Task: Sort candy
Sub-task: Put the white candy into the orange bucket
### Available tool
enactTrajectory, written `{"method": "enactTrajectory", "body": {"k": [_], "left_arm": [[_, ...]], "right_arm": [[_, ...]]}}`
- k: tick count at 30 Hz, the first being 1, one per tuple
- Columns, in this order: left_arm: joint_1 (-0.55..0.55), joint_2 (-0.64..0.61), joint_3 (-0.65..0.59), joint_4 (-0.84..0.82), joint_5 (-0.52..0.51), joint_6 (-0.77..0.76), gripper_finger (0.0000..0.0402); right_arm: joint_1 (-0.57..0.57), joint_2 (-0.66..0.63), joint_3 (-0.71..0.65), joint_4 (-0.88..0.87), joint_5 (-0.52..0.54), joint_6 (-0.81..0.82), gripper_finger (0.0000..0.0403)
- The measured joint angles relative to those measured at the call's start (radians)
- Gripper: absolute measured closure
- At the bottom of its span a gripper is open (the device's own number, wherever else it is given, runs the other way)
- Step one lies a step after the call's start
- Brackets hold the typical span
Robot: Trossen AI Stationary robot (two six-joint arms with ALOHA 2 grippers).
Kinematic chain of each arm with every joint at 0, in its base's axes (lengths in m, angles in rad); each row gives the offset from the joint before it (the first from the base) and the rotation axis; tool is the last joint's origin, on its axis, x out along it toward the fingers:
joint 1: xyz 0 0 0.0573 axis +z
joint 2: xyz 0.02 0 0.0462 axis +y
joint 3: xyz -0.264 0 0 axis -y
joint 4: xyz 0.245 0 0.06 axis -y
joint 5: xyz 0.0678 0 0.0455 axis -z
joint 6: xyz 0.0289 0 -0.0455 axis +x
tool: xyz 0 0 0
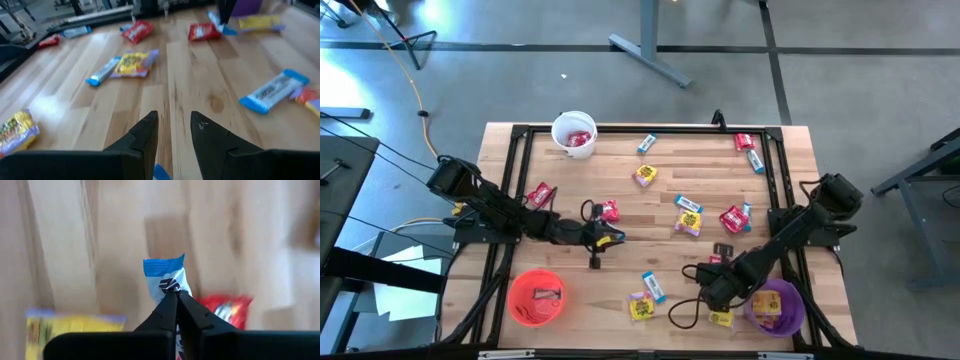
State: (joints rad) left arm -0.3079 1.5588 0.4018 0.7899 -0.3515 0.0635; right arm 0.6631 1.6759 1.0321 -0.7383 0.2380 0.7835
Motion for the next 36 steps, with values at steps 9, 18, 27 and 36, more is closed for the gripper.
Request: {"method": "enactTrajectory", "body": {"k": [9, 18, 27, 36], "left_arm": [[0.000, 0.000, 0.000, 0.001, 0.002, -0.031, 0.0300], [0.000, 0.000, 0.000, -0.005, 0.048, -0.039, 0.0300], [0.009, 0.000, 0.000, -0.007, 0.050, -0.035, 0.0300], [0.010, 0.001, 0.000, -0.009, 0.071, -0.034, 0.0300]], "right_arm": [[-0.012, -0.006, 0.000, 0.184, 0.290, -0.112, 0.0403], [-0.048, -0.006, 0.000, 0.136, 0.104, -0.024, 0.0383], [-0.077, 0.014, 0.000, 0.153, 0.078, -0.022, 0.0274], [-0.085, 0.101, 0.000, 0.120, 0.013, -0.105, 0.0172]]}}
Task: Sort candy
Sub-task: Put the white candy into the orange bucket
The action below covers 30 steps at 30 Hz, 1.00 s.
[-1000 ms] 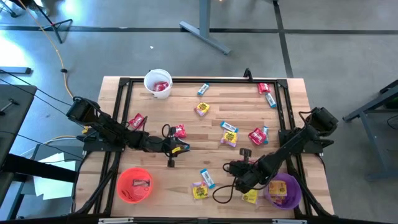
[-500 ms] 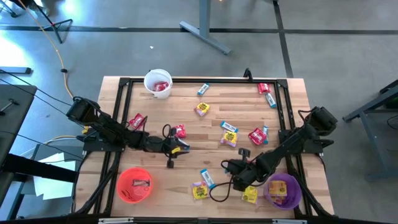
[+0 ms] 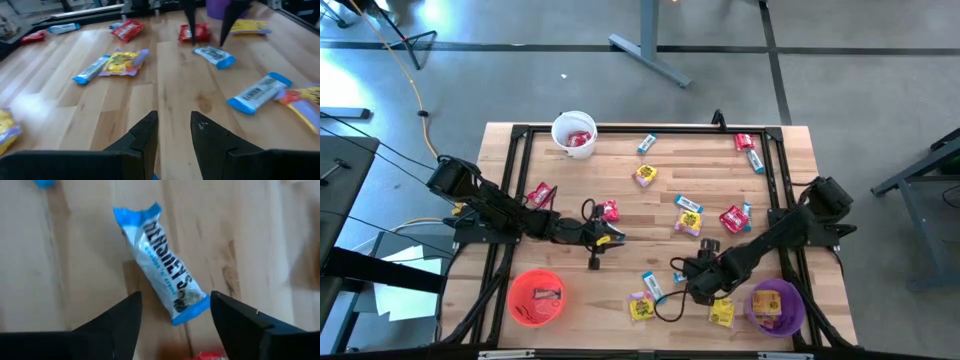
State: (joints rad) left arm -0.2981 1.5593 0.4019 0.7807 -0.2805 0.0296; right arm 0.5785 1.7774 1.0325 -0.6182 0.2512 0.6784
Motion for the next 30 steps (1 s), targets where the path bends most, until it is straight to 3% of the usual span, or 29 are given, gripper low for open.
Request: {"method": "enactTrajectory", "body": {"k": [4, 7, 11, 14, 16, 24, 30], "left_arm": [[0.000, 0.000, 0.000, 0.001, 0.043, 0.008, 0.0300], [0.000, 0.000, 0.000, 0.001, 0.043, 0.008, 0.0300], [-0.003, 0.000, 0.000, 0.002, 0.043, 0.057, 0.0300], [-0.023, 0.000, 0.007, 0.000, 0.043, 0.156, 0.0300], [-0.037, 0.000, 0.022, 0.001, 0.043, 0.209, 0.0300], [-0.111, 0.000, 0.115, -0.084, -0.007, 0.422, 0.0291], [-0.136, 0.000, 0.197, -0.223, -0.035, 0.386, 0.0255]], "right_arm": [[-0.012, 0.055, 0.006, 0.006, 0.015, -0.051, 0.0177], [-0.017, 0.069, 0.006, 0.014, 0.012, -0.055, 0.0205], [-0.012, 0.052, 0.003, 0.044, 0.011, -0.065, 0.0285], [-0.017, 0.037, 0.000, 0.067, 0.063, -0.067, 0.0359], [-0.021, 0.024, -0.002, 0.078, 0.102, -0.075, 0.0389], [-0.076, 0.018, -0.002, 0.266, 0.085, -0.152, 0.0380], [-0.119, 0.016, -0.002, 0.389, 0.063, -0.227, 0.0401]]}}
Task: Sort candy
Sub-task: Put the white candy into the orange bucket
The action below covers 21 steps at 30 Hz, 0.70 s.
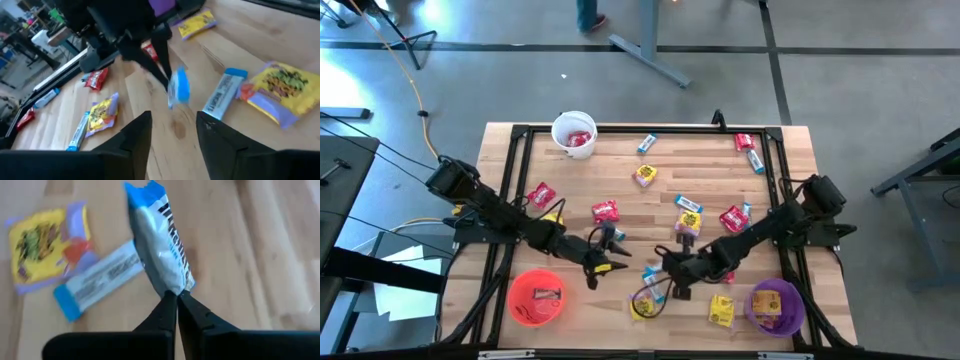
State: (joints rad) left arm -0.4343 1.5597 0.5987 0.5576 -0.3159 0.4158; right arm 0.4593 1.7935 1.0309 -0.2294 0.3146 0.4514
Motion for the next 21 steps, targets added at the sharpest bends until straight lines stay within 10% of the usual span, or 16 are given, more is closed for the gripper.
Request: {"method": "enactTrajectory", "body": {"k": [21], "left_arm": [[0.001, 0.000, 0.027, -0.012, 0.023, -0.153, 0.0212]], "right_arm": [[-0.023, -0.001, 0.001, 0.287, 0.069, -0.051, 0.0402]]}}
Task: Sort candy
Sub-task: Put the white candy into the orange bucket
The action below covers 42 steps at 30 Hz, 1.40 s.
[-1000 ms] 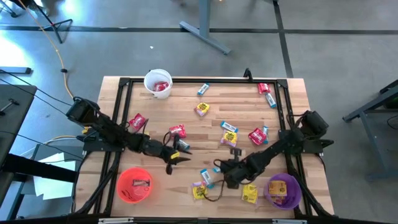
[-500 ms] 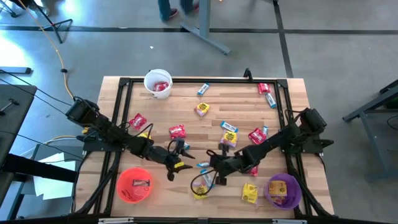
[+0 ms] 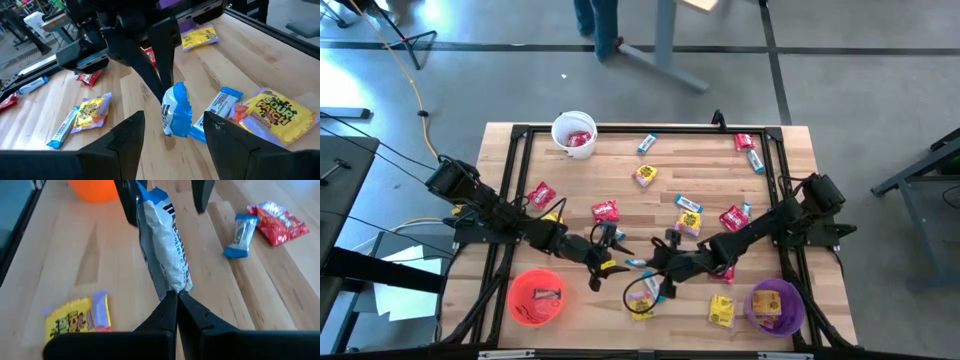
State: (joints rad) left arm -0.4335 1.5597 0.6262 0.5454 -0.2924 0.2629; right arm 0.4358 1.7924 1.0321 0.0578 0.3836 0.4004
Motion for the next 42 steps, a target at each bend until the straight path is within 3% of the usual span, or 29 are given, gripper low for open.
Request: {"method": "enactTrajectory", "body": {"k": [8, 17, 19, 23, 29, 33, 37, 42], "left_arm": [[0.000, 0.000, 0.000, 0.046, 0.050, -0.001, 0.0247], [0.001, 0.000, 0.000, 0.055, 0.044, 0.033, 0.0365], [0.001, 0.000, 0.000, 0.056, 0.043, 0.042, 0.0389], [-0.009, -0.022, -0.001, 0.010, 0.009, 0.077, 0.0395], [-0.074, -0.145, 0.040, -0.203, -0.036, 0.060, 0.0400], [-0.161, -0.224, 0.100, -0.411, -0.100, 0.003, 0.0401], [-0.270, -0.270, 0.183, -0.669, -0.212, -0.110, 0.0401], [-0.406, -0.285, 0.323, -0.987, -0.267, -0.322, 0.0401]], "right_arm": [[-0.008, 0.000, 0.000, 0.030, 0.001, -0.017, 0.0402], [-0.010, 0.000, 0.000, 0.058, 0.000, -0.028, 0.0400], [-0.009, 0.000, 0.000, 0.067, 0.000, -0.041, 0.0393], [-0.009, -0.001, 0.001, 0.080, 0.000, -0.064, 0.0356], [-0.013, -0.001, 0.001, 0.073, 0.022, -0.079, 0.0281], [-0.024, -0.001, 0.001, 0.057, 0.027, -0.113, 0.0267], [-0.035, -0.001, 0.001, 0.044, 0.032, -0.130, 0.0300], [-0.039, -0.001, 0.001, 0.036, 0.033, -0.158, 0.0385]]}}
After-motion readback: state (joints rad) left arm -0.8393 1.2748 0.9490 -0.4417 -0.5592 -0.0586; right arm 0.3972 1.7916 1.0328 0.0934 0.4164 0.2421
